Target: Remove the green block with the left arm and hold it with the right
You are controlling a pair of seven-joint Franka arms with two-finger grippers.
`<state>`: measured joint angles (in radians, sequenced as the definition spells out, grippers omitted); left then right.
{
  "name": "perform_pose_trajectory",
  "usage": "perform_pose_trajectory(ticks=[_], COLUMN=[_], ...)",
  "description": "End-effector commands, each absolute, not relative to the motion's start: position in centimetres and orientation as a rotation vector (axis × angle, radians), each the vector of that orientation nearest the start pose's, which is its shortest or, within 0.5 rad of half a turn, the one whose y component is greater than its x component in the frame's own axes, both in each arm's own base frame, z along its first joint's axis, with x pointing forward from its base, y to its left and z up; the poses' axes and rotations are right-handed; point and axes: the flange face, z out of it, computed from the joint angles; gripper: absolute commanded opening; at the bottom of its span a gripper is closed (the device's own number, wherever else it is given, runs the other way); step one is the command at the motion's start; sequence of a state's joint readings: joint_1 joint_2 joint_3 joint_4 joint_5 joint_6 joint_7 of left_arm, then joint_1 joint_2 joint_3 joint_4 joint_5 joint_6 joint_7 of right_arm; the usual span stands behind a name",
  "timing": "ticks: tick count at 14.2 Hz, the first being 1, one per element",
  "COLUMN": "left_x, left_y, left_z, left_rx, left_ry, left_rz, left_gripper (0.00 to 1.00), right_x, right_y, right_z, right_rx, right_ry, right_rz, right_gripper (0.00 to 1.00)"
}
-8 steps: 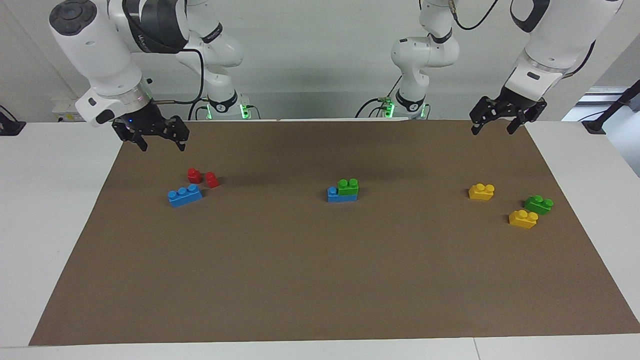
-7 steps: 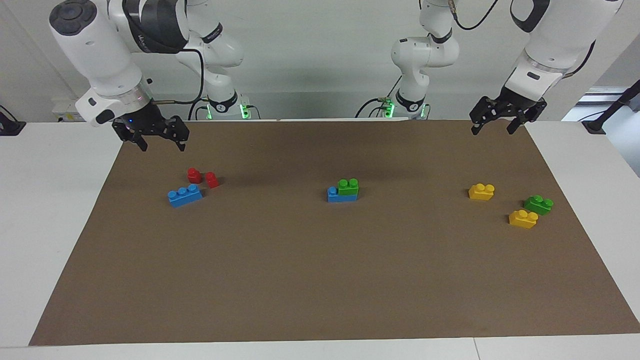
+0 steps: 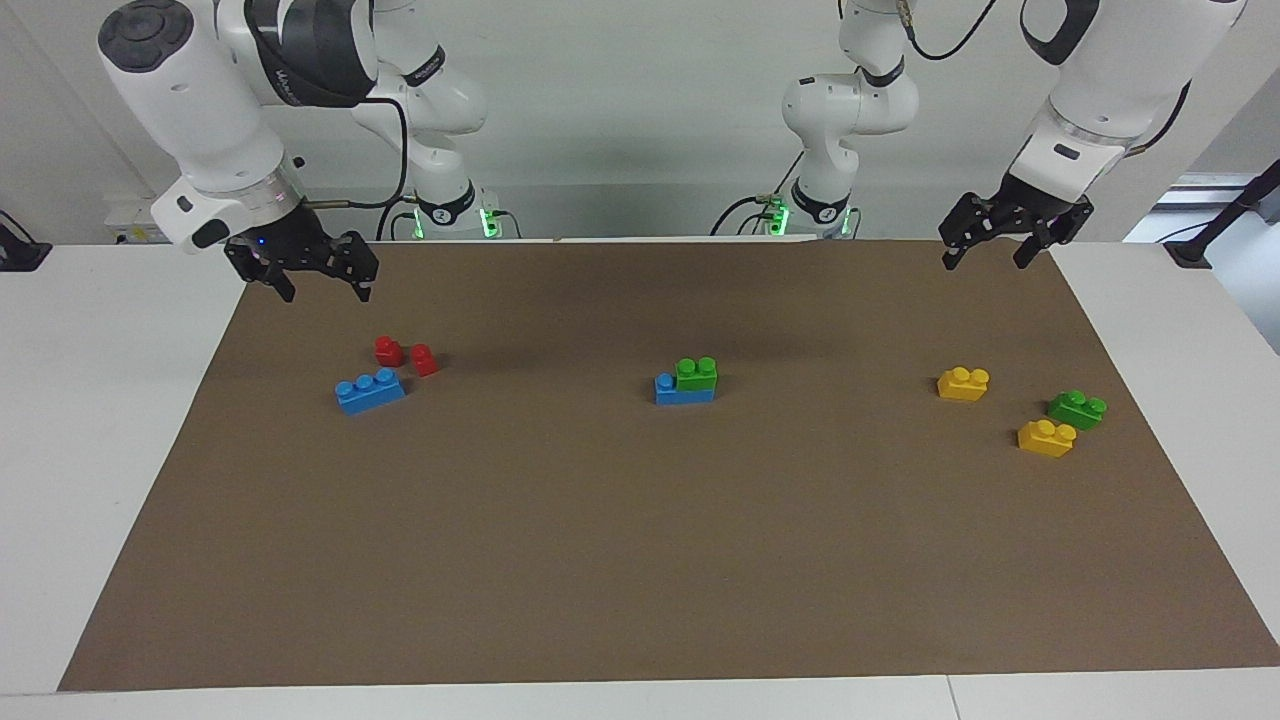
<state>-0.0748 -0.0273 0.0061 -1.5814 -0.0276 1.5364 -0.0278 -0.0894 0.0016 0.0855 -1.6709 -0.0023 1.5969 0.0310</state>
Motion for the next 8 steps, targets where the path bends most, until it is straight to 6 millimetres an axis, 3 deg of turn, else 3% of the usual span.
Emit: perform_pose_trajectory(ticks=[1, 2, 3, 8], left_x=[53.4, 53.4, 53.3, 52.5], left_y=[-3.8, -3.7, -3.7, -4.1], left_z=[63.4, 63.4, 63.4, 62.6], left_rx=[-3.188, -3.188, -3.188, -3.183], left_ry=[0.071, 0.068, 0.068, -0.027], left_rz=[0.030, 0.032, 0.035, 0.081], left_gripper=[1.00, 1.00, 1.00, 1.00], right_x=[54.9, 54.8, 54.8, 54.9], right_y=[-1.3, -1.1, -0.5, 5.0], right_z=[57.9, 57.6, 57.5, 56.5], right_rx=[-3.145, -3.144, -3.128, -2.863], right_ry=[0.043, 0.052, 0.380, 1.183], right_rz=[0.143, 0.152, 0.125, 0.146], right_gripper=[1.00, 1.00, 1.00, 1.00])
